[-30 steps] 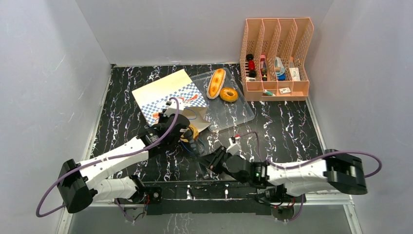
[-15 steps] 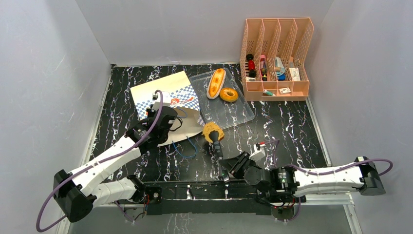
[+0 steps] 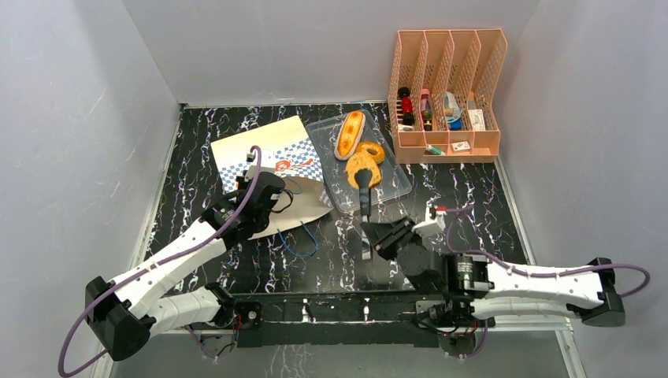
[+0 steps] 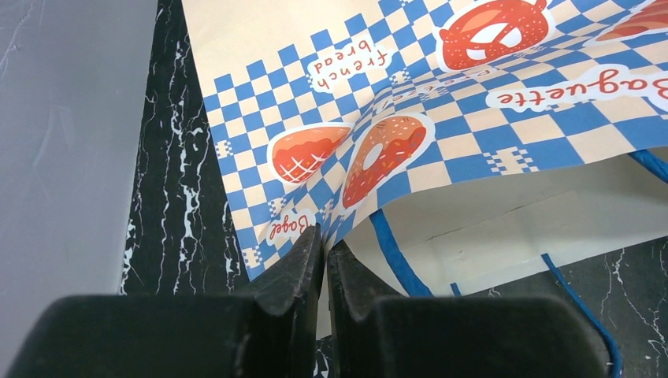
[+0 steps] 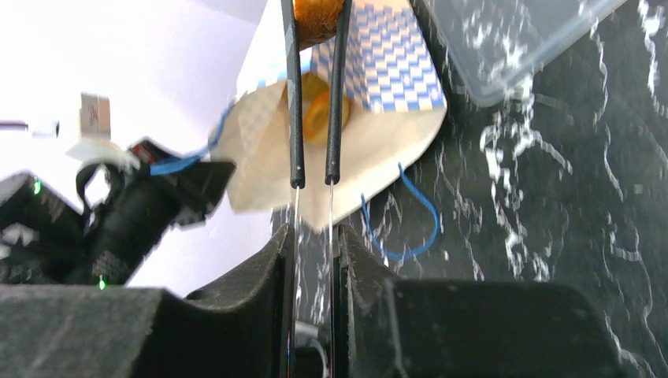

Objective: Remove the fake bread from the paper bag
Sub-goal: Place the fake bread in the container.

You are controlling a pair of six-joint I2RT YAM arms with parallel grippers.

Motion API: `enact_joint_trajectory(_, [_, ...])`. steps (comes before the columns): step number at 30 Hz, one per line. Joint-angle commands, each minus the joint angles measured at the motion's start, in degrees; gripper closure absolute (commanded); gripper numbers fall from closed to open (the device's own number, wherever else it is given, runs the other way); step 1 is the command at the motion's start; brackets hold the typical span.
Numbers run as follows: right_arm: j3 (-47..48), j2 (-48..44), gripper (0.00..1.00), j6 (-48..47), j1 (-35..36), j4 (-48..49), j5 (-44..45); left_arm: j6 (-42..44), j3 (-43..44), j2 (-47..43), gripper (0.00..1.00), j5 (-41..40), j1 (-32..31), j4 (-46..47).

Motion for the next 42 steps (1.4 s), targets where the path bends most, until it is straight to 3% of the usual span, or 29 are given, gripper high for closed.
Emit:
enact_joint_trajectory(1, [5.02, 5.97, 1.0, -14.79, -12.8, 11.94, -8.13, -1.1, 2.94, -1.35, 0.94, 0.4, 0.38, -2.65])
enact_joint_trajectory(7, [9.15, 19.45, 1.0, -22.99, -31.49, 24.35, -31.68, -1.95, 3.54, -2.35, 0.95, 1.35, 0.38, -4.46])
enact_joint_trajectory(10, [13.58, 26.95, 1.0, -26.01, -36.65, 26.97, -39.07, -2.08, 3.99, -2.66, 0.95, 2.07, 0.38, -5.23])
enact_joint_trajectory(20, [27.57, 48.88, 1.0, -31.8, -44.78, 30.73, -48.61, -1.66, 5.06, -3.13, 0.95, 4.24, 0.39, -5.86])
enact_joint_trajectory(34, [34.46, 66.76, 0.98, -31.86, -49.47, 36.4, -55.33, -0.44, 5.97, -1.37, 0.95, 5.33, 0.38, -5.48])
enact_joint_trajectory(37, [35.29, 68.7, 0.95, -31.74, -50.04, 36.32, -55.74, -0.66, 5.77, -1.48, 0.95, 5.65, 0.4, -5.12])
enact_joint_trajectory(42, [35.24, 70.09, 0.82, -31.13, -51.31, 36.2, -56.42, -1.06, 6.27, -0.77, 0.95, 6.27, 0.42, -5.21])
